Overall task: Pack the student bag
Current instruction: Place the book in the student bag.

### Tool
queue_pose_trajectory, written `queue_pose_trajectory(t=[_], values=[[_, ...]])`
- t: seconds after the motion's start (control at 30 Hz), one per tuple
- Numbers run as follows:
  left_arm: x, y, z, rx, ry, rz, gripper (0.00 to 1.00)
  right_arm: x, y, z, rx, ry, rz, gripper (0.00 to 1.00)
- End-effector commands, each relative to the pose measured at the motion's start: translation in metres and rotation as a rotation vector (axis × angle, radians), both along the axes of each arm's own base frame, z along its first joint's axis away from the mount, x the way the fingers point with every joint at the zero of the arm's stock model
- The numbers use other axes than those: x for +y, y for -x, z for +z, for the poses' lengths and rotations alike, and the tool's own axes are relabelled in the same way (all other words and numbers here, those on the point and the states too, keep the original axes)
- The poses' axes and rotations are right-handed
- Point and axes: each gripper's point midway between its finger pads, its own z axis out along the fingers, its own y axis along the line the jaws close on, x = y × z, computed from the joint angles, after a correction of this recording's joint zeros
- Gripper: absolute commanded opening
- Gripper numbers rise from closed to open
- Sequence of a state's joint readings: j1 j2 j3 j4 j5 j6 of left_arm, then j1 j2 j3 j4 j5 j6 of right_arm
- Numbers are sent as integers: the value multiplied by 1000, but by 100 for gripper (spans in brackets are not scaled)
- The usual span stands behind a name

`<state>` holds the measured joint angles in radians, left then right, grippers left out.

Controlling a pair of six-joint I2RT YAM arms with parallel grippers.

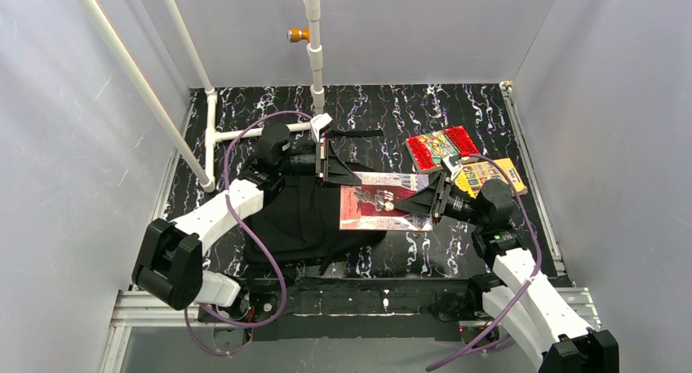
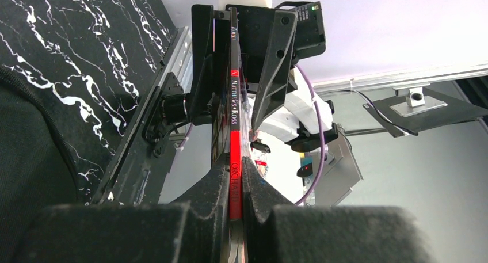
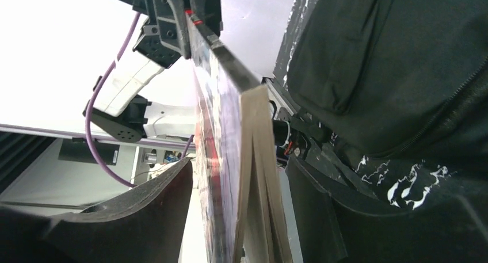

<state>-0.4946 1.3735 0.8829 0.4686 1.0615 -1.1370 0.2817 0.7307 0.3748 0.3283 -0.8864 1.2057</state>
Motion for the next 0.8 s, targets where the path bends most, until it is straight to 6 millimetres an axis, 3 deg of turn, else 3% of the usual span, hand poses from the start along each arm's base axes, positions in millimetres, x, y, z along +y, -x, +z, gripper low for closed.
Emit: queue_pose_trajectory(t=[0.0, 0.07, 0.27, 0.4, 0.6, 0.7, 0.77], values=[[0, 2, 30, -76, 48, -47, 0, 0, 5, 28, -59, -108, 7, 67], [-1, 1, 32, -88, 50, -48, 0, 1, 9, 37, -82, -151, 34, 62], [1, 1, 25, -78, 38, -95, 0, 0, 14, 43, -117, -170, 55, 61], [8, -1, 18, -110, -1, -78, 0, 0, 15, 36, -108, -155, 54, 61], [17, -1, 3, -157, -150, -71, 0, 1, 15, 30, -104, -152, 62, 73], [17, -2, 6, -161, -144, -79, 0, 1, 16, 28, -103, -149, 63, 66], [17, -3, 7, -162, -138, -75, 0, 0, 16, 25, -103, -144, 62, 54]])
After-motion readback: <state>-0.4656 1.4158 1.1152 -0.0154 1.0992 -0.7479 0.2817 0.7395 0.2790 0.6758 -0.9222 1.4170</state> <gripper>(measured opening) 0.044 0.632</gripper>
